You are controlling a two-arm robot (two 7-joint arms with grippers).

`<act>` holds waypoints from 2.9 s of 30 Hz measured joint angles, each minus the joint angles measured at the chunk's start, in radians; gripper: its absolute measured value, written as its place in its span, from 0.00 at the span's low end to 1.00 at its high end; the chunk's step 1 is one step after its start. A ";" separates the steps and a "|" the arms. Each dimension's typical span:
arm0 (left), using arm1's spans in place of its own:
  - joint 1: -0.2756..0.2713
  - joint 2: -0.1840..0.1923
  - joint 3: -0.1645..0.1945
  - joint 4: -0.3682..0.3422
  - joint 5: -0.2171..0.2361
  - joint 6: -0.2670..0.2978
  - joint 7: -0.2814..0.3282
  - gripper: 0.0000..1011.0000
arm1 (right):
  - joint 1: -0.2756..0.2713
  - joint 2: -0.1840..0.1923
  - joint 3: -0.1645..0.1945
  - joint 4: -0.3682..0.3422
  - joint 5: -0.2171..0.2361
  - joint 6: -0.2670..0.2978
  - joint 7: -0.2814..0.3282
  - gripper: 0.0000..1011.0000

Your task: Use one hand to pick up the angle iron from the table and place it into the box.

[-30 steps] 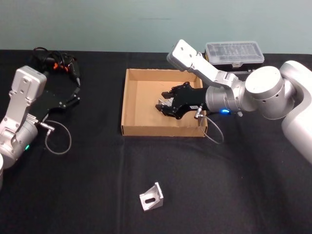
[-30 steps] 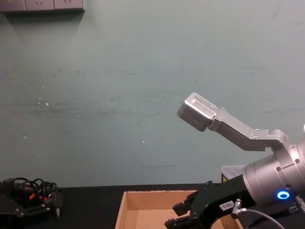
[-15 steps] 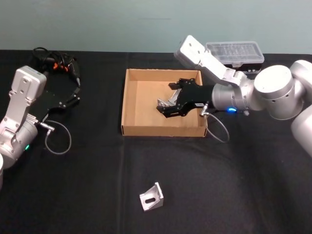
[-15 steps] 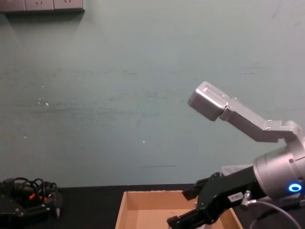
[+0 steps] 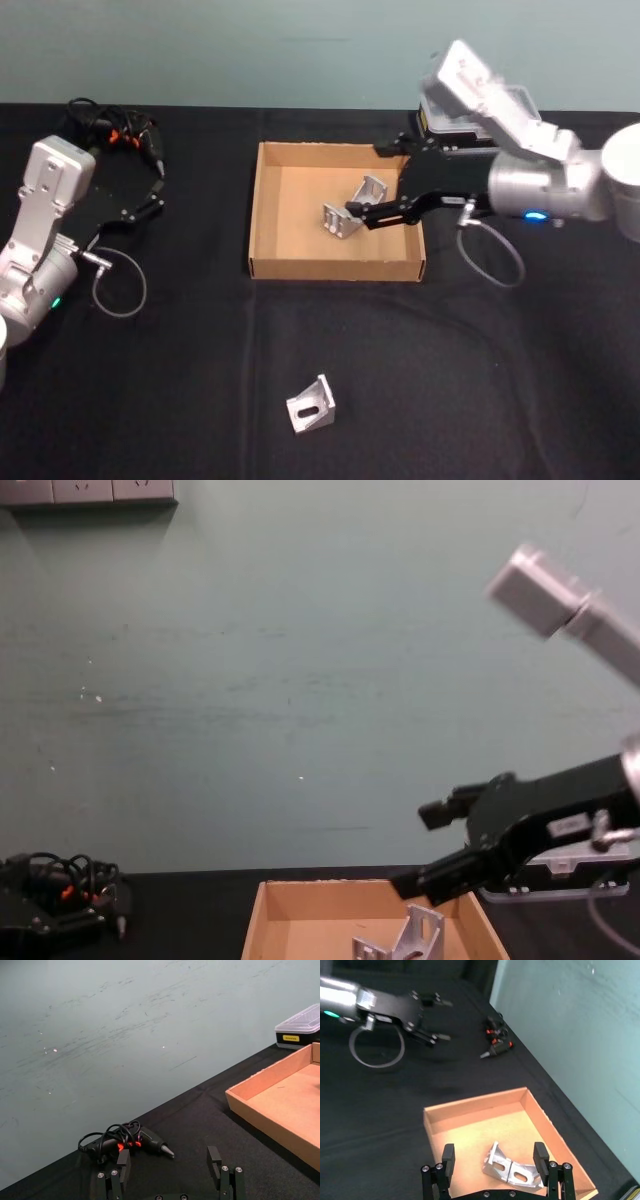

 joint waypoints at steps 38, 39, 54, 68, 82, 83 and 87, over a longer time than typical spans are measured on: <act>0.000 0.000 0.000 0.000 0.000 0.000 0.000 0.99 | -0.087 0.216 -0.143 -0.250 0.150 -0.029 0.228 0.99; 0.000 0.000 0.000 0.000 0.000 0.000 0.000 0.99 | -0.084 0.215 -0.149 -0.248 0.148 -0.030 0.231 0.99; 0.000 0.000 0.000 0.000 0.000 0.000 0.000 0.99 | -0.020 0.194 -0.261 -0.202 0.100 -0.050 0.285 0.99; 0.000 0.000 0.000 0.000 0.000 0.000 0.000 0.99 | 0.011 0.174 -0.316 -0.155 0.090 -0.058 0.285 0.99; 0.000 0.000 0.000 0.000 0.000 0.000 0.000 0.99 | 0.023 0.151 -0.352 -0.130 0.081 -0.064 0.289 0.99; 0.000 0.000 0.000 0.000 0.000 0.000 0.000 0.99 | 0.023 0.150 -0.355 -0.127 0.080 -0.064 0.289 0.99; 0.000 0.000 0.000 0.000 0.000 0.000 0.000 0.99 | 0.023 0.146 -0.361 -0.119 0.078 -0.066 0.288 0.99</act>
